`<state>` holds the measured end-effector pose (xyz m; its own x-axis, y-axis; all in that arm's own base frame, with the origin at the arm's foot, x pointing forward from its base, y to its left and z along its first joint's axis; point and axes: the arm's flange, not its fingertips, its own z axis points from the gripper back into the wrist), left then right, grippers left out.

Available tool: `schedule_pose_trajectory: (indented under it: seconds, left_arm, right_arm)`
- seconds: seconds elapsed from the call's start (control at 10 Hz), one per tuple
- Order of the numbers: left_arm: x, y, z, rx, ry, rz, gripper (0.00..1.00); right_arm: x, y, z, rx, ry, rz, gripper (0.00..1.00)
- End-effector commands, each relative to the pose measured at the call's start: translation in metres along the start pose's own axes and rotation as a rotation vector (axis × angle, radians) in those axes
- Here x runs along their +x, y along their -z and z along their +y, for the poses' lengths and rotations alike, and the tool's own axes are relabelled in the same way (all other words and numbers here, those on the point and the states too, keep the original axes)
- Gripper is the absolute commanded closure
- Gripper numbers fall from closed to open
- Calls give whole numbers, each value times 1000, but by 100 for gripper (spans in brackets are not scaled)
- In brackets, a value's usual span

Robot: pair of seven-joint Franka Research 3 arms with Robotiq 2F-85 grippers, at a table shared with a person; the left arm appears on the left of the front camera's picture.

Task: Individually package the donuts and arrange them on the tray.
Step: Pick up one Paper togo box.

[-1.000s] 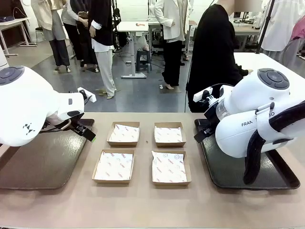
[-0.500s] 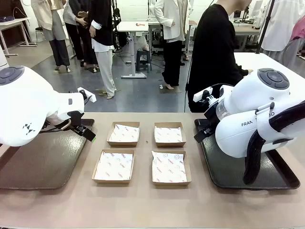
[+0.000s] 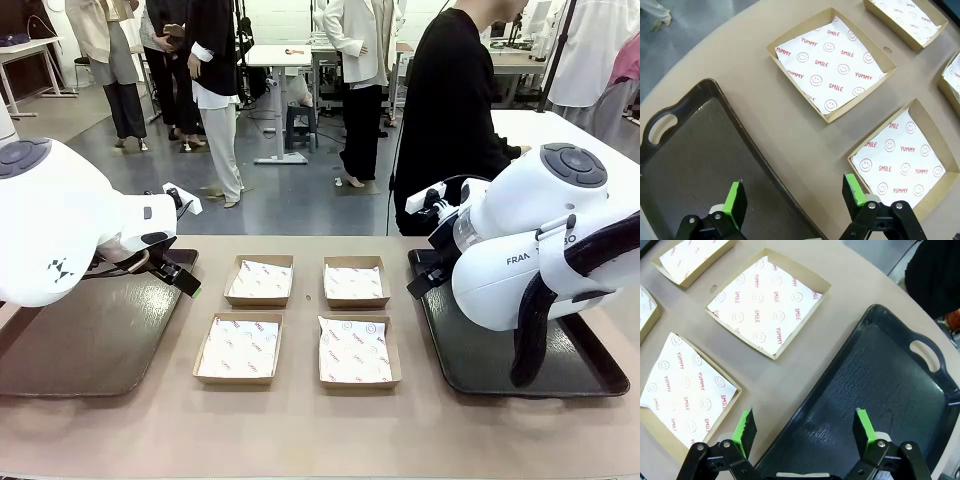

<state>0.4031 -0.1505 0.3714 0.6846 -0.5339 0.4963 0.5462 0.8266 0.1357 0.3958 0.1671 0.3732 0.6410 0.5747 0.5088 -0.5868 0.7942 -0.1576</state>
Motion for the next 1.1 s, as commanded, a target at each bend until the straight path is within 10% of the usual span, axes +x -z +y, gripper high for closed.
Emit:
schedule_pose_trajectory:
  seconds: [0.0,1.0]
  left_arm:
    - [0,0,0,0,0,0,0]
    - [-141,-114,-45,-243,-17,220,0]
  right_arm:
    - [0,0,0,0,0,0,0]
    - [-168,-125,26,167,94,236,0]
